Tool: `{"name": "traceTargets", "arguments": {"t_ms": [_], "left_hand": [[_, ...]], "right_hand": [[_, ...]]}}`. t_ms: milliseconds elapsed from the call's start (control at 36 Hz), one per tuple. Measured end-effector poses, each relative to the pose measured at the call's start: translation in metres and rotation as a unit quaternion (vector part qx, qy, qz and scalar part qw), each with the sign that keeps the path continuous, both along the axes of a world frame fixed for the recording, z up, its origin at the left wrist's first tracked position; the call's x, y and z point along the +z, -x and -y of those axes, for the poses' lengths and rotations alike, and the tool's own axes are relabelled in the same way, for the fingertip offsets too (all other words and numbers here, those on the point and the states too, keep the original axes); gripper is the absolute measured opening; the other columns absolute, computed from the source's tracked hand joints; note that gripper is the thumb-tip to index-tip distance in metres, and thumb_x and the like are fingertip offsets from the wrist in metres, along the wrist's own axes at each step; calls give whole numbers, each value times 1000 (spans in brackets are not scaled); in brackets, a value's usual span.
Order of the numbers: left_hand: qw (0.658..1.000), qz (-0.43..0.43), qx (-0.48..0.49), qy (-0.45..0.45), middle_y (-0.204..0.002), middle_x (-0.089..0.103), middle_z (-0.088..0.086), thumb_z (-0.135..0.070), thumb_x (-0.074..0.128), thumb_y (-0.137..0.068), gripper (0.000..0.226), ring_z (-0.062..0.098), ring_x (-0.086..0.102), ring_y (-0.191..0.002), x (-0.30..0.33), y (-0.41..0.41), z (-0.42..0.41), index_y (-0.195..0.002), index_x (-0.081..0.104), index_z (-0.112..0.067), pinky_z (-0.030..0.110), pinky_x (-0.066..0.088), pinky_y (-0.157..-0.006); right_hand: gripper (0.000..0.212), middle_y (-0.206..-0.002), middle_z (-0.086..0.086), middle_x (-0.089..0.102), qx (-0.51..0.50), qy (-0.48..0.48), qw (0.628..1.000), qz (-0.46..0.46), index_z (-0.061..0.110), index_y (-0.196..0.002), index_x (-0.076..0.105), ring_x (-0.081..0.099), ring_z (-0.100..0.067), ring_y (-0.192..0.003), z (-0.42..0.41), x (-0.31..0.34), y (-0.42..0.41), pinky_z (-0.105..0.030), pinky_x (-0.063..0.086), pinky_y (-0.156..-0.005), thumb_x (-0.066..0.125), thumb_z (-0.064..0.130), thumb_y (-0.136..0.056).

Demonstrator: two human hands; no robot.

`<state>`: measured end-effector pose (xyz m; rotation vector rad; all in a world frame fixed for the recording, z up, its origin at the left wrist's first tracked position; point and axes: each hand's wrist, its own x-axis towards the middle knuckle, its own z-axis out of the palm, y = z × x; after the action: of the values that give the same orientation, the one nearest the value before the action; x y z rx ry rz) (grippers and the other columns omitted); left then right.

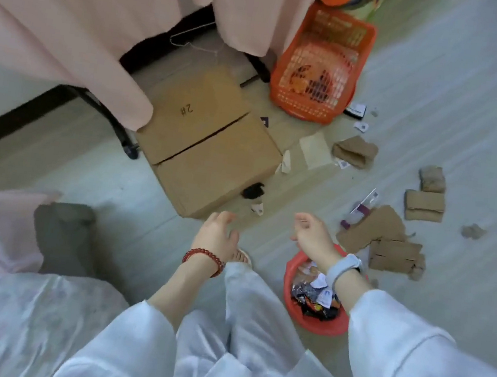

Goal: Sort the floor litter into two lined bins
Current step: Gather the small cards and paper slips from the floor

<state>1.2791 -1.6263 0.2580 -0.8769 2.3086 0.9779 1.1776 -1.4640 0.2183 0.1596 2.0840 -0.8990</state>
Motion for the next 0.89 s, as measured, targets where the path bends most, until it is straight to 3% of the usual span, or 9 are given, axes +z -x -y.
{"name": "traceTargets", "arguments": {"t_ms": [83, 306, 417, 528, 639, 667, 750, 833, 889], "left_hand": [[997, 16, -78, -4, -129, 48, 8, -18, 44, -95, 37, 23, 51, -114, -19, 32, 13, -131, 45, -10, 27, 40, -90], [955, 72, -286, 45, -122, 48, 8, -18, 38, -94, 34, 28, 52, -104, -141, 112, 34, -127, 42, -16, 35, 47, -73], [889, 89, -445, 68, -139, 32, 4, -13, 46, -89, 50, 26, 39, -122, -257, 144, 31, -137, 31, -20, 35, 42, -93], [830, 121, -531, 123, -141, 24, 5, -14, 65, -78, 75, 25, 26, -131, -356, 153, 15, -140, 22, -16, 35, 41, -96], [790, 115, -582, 155, -152, 11, 10, -8, 48, -90, 67, 27, 1, -144, -441, 156, -2, -145, 10, -8, 39, 22, -111], [787, 109, -586, 157, -152, 13, 11, -8, 49, -90, 66, 27, 2, -144, -459, 158, -3, -145, 12, -6, 39, 20, -112], [788, 10, -589, 178, -145, 34, 19, -5, 60, -81, 63, 35, 24, -139, -509, 161, -1, -138, 33, 1, 40, 34, -106], [772, -19, -601, 208, -144, 36, 22, -2, 32, -86, 50, 41, 30, -135, -554, 157, 11, -136, 37, 2, 43, 37, -103], [766, -57, -593, 240, -133, 48, 25, -1, 35, -85, 46, 43, 45, -124, -572, 160, 19, -128, 48, 3, 45, 47, -91]], "right_hand": [[34, -112, -12, 57, -43, -1, 999, 10, 2, -125, 50, 58, -28, -104, 8, -15, 13, -32, 45, -81, 41, 5, -93], [28, -93, -5, 55, -201, -28, 979, -6, 4, -112, 57, 53, -20, -87, 16, -132, 27, -29, 39, -79, 44, -2, -88], [32, -105, -10, 61, -195, -73, 977, -38, 7, -119, 54, 60, -28, -94, 25, -244, 30, -24, 39, -77, 45, 2, -89], [44, -130, -12, 46, -149, -108, 983, 1, 12, -135, 41, 50, -27, -115, 34, -361, 19, -30, 41, -90, 47, 10, -91], [66, -139, -7, 27, -75, -129, 989, 13, 24, -145, 17, 28, -25, -129, 41, -456, 4, -37, 43, -90, 54, 26, -90], [70, -138, -6, 26, -69, -130, 989, 8, 27, -146, 15, 28, -24, -128, 44, -474, 1, -36, 43, -88, 56, 28, -89], [75, -134, -9, 30, -56, -120, 990, -37, 31, -144, 19, 33, -27, -122, 55, -520, -6, -37, 40, -91, 62, 33, -83], [66, -128, -10, 38, -61, -126, 986, -86, 30, -138, 35, 40, -29, -115, 65, -553, -10, -37, 37, -91, 64, 37, -80], [45, -118, -10, 46, -90, -123, 980, -124, 26, -121, 54, 46, -29, -106, 72, -564, -13, -37, 38, -83, 66, 33, -78]]}}
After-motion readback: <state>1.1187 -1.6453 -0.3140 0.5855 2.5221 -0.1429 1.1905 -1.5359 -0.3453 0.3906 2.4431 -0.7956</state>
